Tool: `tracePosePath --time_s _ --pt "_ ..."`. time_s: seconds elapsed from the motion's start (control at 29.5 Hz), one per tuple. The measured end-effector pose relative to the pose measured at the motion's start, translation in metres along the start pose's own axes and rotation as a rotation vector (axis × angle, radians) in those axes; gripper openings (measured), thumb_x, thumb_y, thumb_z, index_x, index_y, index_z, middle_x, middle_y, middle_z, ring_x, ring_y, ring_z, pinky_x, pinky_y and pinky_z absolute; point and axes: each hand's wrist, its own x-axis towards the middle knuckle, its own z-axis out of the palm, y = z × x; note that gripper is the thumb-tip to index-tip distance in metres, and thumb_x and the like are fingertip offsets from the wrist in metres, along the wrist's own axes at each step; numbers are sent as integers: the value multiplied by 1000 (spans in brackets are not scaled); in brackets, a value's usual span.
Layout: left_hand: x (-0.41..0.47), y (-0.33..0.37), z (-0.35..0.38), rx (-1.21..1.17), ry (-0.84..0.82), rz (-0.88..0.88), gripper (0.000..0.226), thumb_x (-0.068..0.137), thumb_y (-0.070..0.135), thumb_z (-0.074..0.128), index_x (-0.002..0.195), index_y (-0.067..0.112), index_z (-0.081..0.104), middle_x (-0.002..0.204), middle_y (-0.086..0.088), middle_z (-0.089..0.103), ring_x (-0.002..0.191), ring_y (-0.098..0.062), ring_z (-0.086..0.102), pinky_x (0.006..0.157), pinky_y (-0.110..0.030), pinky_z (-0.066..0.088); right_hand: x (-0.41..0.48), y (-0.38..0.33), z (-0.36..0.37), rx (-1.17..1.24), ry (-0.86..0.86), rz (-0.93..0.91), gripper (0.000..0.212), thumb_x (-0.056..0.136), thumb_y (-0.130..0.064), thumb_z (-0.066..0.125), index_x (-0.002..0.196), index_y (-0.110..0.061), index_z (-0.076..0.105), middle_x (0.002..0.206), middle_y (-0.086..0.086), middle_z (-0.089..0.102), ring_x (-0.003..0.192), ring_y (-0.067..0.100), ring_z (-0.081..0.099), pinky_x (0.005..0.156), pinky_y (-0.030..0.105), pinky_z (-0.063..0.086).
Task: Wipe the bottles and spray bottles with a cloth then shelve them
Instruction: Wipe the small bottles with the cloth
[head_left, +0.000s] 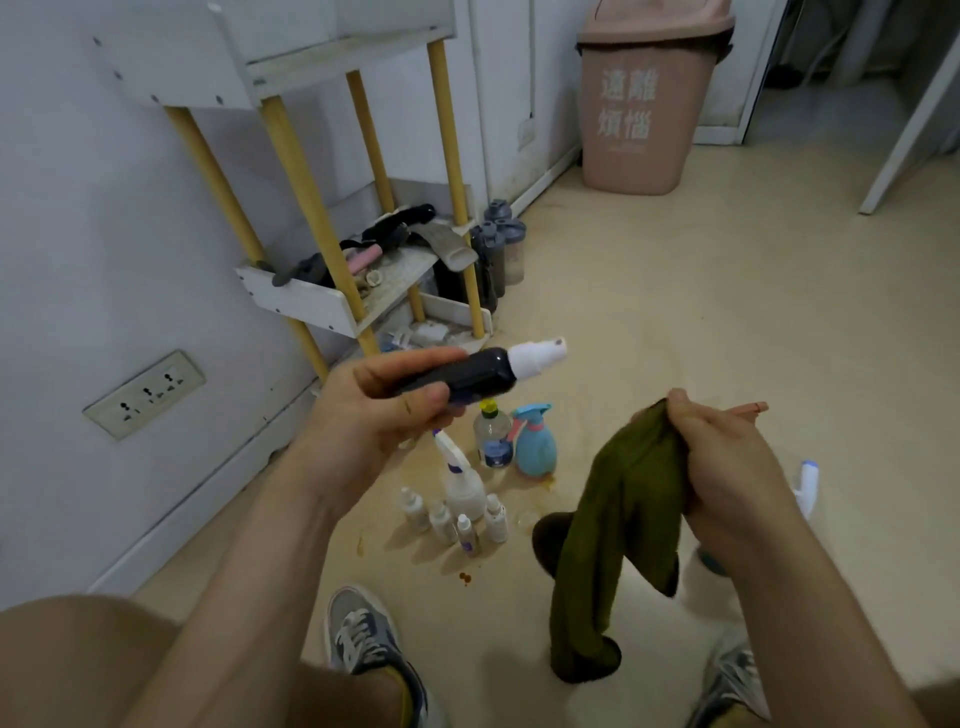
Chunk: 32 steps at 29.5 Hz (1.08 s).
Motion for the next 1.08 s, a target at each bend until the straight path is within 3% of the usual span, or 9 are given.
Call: tracePosePath --time_s 0.1,0.2,0.34,0.44,0.51,0.64,0.75,0.88,1.08 --pt "4 -17 24 -440 221 -132 25 63 14 79 87 14 81 94 -10 75 82 -23 71 71 -26 60 -15 -10 11 621 -27 163 31 99 -31 51 95 -4 65 94 15 73 81 23 74 63 34 59" --pt "-1 -32 63 -659 324 -245 27 72 8 66 98 5 71 95 -16 73 80 -25 70 70 -28 61 -30 -15 28 859 -291 100 47 97 -36 46 115 1 68 111 16 72 99 23 71 81 34 59" --pt "-14 -38 101 -522 276 -295 57 73 32 71 123 5 62 114 -21 63 102 -34 60 85 -44 49 -38 -11 43 741 -486 22 44 91 -26 43 113 1 70 121 14 68 117 23 64 96 35 53" --pt "-16 -37 104 -495 270 -264 51 79 24 71 127 10 60 123 -28 62 105 -41 60 99 -58 43 -30 -4 43 572 -364 -94 23 81 -16 61 96 -6 75 102 10 74 92 24 69 62 21 57" --pt "-15 -36 104 -495 280 -214 38 84 17 66 121 10 62 109 -24 69 92 -33 67 86 -46 53 -26 6 43 357 -187 -231 13 68 -17 73 80 -12 73 83 13 72 70 29 60 52 25 53" --pt "-18 -38 112 -325 255 -164 24 93 12 59 115 12 68 104 -10 75 94 -21 73 78 -30 59 -28 20 51 161 -47 -411 22 64 -30 79 79 -21 66 81 9 64 77 17 61 73 30 57" --pt "-20 -42 113 -15 240 -28 27 98 10 57 120 20 69 113 -3 72 104 -13 68 91 -31 55 -28 26 53 209 -89 -317 36 71 -33 73 99 -17 57 90 3 67 84 15 67 72 25 57" --pt "-18 -44 109 546 112 169 39 96 6 55 120 34 69 96 6 61 89 -2 58 77 -11 45 -27 41 55 322 -62 -130 48 76 -42 64 106 -6 59 96 20 67 92 36 68 79 39 59" --pt "-2 -35 68 250 17 30 34 93 24 63 127 29 62 117 10 66 110 0 60 89 -20 49 -21 9 25 360 -325 -27 41 78 -39 59 101 -7 70 76 7 68 68 19 67 59 31 56"
